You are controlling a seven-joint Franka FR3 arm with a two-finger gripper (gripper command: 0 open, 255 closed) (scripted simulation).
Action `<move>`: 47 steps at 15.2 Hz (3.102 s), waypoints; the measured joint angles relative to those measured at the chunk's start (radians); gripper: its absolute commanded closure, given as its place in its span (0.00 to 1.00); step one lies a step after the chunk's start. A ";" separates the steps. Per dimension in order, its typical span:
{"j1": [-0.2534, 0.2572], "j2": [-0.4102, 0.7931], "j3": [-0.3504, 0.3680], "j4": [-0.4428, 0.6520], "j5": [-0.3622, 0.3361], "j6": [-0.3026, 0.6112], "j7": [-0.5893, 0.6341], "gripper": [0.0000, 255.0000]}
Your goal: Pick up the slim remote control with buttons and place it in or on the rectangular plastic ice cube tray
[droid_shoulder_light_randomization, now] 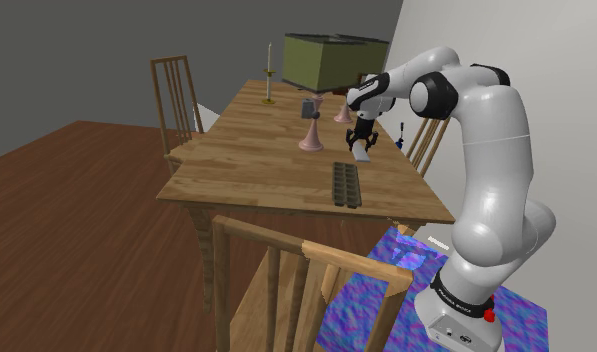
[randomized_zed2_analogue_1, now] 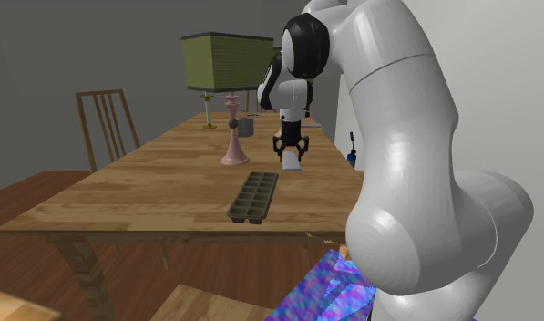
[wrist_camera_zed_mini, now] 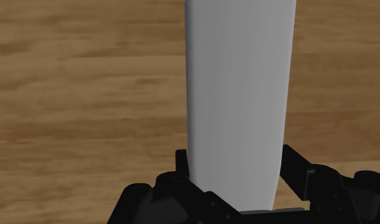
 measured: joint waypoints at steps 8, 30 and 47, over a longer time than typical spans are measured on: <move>0.000 -0.002 -0.001 0.002 -0.001 -0.004 0.000 1.00; 0.041 -0.157 -0.020 0.020 -0.053 -0.171 0.048 1.00; 0.256 -0.705 0.082 -0.671 -0.229 -0.001 0.405 1.00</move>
